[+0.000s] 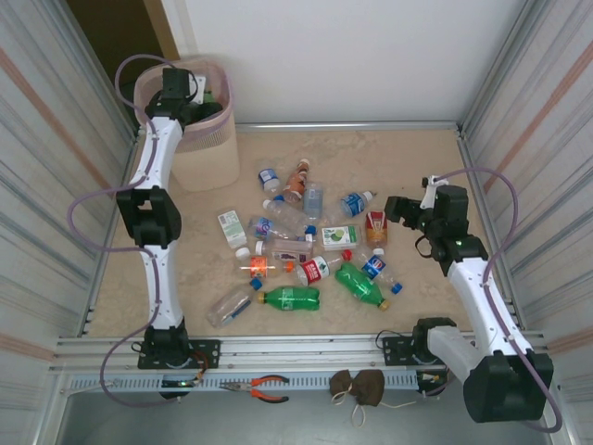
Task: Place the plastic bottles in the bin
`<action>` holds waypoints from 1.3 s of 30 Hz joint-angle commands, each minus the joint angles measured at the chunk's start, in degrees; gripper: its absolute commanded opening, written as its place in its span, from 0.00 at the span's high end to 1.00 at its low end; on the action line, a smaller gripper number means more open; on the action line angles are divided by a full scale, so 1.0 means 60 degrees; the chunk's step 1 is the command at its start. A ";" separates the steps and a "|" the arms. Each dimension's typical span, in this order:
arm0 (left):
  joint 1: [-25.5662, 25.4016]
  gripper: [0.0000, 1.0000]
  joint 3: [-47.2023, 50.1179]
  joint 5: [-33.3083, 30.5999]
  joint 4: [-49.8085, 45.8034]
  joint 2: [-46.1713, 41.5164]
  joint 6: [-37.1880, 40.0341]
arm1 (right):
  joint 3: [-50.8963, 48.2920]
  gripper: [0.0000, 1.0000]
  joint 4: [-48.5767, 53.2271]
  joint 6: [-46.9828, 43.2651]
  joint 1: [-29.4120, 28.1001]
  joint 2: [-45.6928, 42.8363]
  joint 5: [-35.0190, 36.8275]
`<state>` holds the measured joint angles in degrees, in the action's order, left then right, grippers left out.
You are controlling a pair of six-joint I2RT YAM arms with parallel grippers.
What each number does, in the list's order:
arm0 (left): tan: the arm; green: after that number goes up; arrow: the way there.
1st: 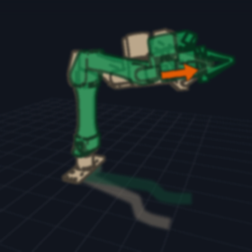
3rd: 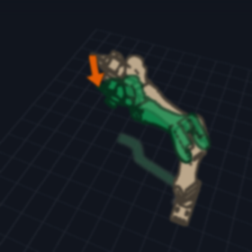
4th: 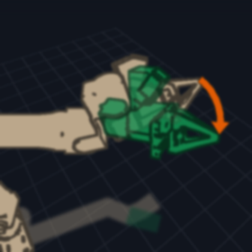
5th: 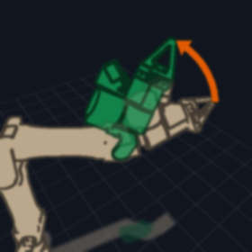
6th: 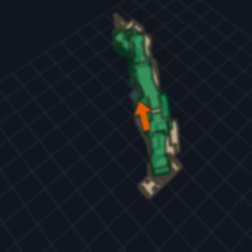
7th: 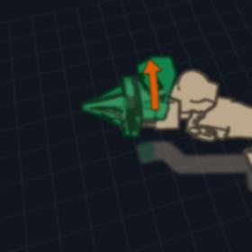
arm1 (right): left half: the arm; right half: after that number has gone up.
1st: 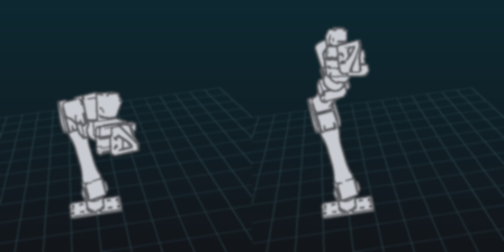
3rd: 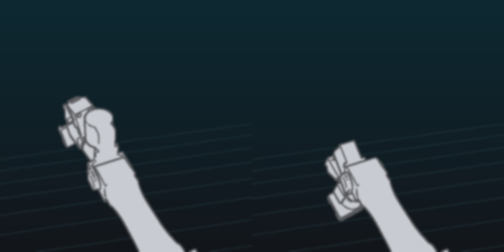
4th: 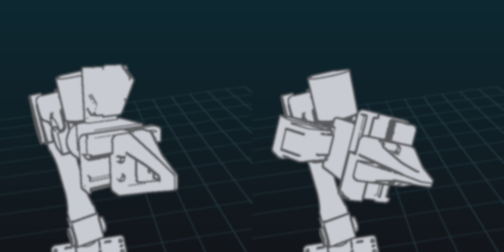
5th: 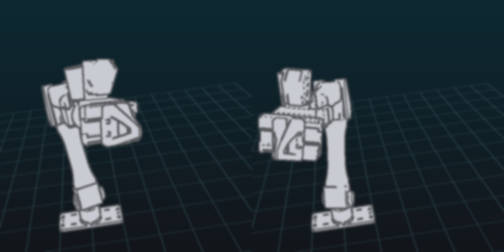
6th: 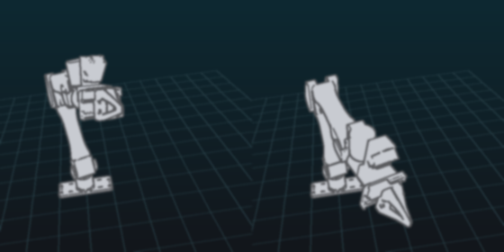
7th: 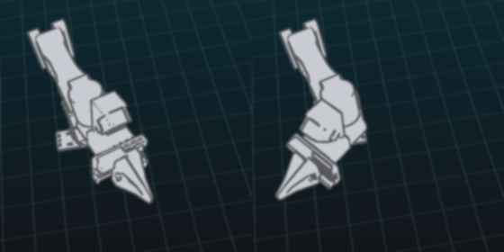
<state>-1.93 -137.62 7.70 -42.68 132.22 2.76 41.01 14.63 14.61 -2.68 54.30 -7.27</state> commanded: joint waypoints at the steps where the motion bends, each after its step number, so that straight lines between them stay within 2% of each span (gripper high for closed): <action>1: -0.0001 0.53 -0.0485 -0.0032 -0.1748 0.0042 0.0758 | -0.0101 0.08 -0.0364 0.0187 -0.0077 0.0163 0.0084; 9: 0.0040 0.53 -0.0764 -0.0612 -0.3966 0.0003 0.1261 | 0.0047 0.08 -0.0578 0.0194 -0.0238 0.0719 -0.0019; 20: 0.0224 0.53 -0.1131 -0.0553 -0.4913 -0.0307 0.1287 | 0.0090 0.08 -0.0709 0.0245 -0.0491 0.0925 0.0125; 31: 0.0284 0.27 -0.1297 -0.0424 -0.4696 -0.0463 0.0974 | 0.0261 0.08 -0.0668 0.0289 -0.0704 0.0941 0.0306; 39: 0.0287 0.21 -0.1435 -0.0216 -0.4423 -0.1065 0.0820 | 0.0466 0.08 -0.0410 0.0280 -0.0726 0.0636 0.0307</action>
<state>-0.43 -144.03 4.95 -69.19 130.69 8.56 41.54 11.81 15.03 -6.52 59.83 -5.98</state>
